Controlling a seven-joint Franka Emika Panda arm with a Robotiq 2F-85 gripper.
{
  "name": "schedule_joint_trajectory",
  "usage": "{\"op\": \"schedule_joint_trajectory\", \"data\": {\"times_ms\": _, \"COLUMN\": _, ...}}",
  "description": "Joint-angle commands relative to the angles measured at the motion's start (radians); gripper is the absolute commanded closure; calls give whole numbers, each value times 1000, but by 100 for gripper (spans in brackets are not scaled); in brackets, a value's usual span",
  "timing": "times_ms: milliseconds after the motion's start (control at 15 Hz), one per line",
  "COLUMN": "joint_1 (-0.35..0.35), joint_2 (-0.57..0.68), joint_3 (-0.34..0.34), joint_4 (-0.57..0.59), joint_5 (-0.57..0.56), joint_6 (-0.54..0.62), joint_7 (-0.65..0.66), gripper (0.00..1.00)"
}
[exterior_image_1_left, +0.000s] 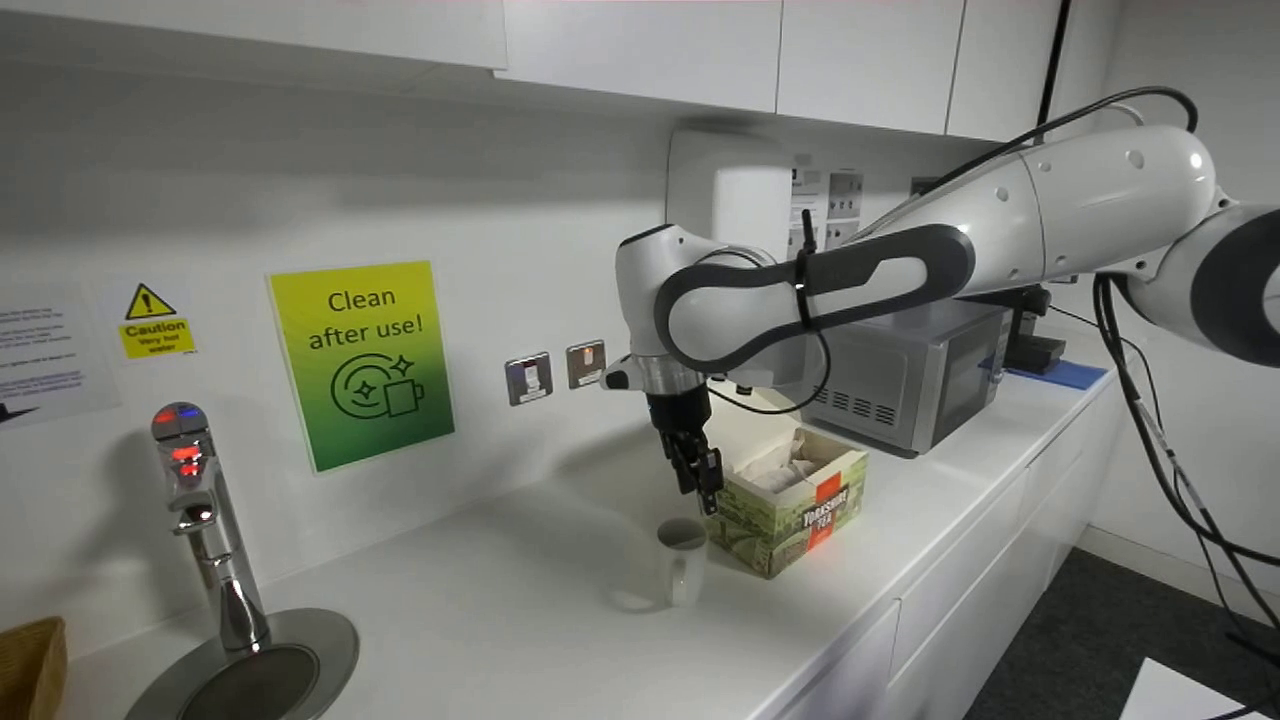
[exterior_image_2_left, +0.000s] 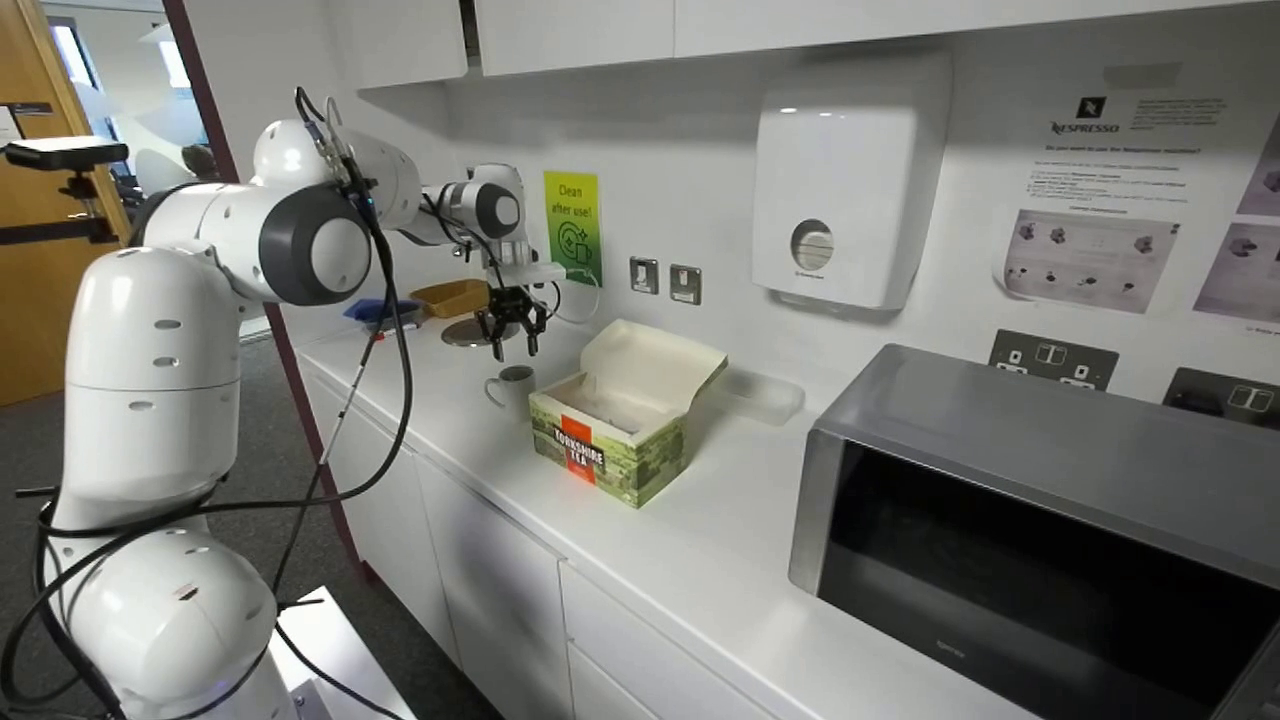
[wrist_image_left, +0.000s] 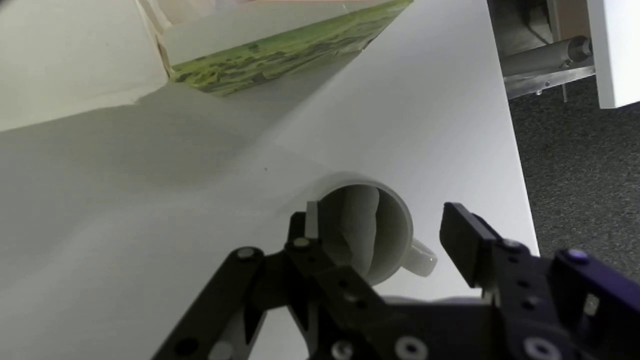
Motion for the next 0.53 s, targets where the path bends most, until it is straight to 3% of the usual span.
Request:
{"op": "schedule_joint_trajectory", "data": {"times_ms": 0, "joint_1": 5, "joint_2": 37, "joint_3": 3, "joint_4": 55, "joint_5": -15, "joint_6": -11, "joint_7": 34, "gripper": 30}}
{"op": "schedule_joint_trajectory", "data": {"times_ms": 267, "joint_1": 10, "joint_2": 78, "joint_3": 1, "joint_4": 80, "joint_5": -20, "joint_6": -16, "joint_7": 59, "gripper": 33}}
{"op": "schedule_joint_trajectory", "data": {"times_ms": 467, "joint_1": 13, "joint_2": 102, "joint_3": 1, "joint_4": 96, "joint_5": -22, "joint_6": -19, "joint_7": 69, "gripper": 43}}
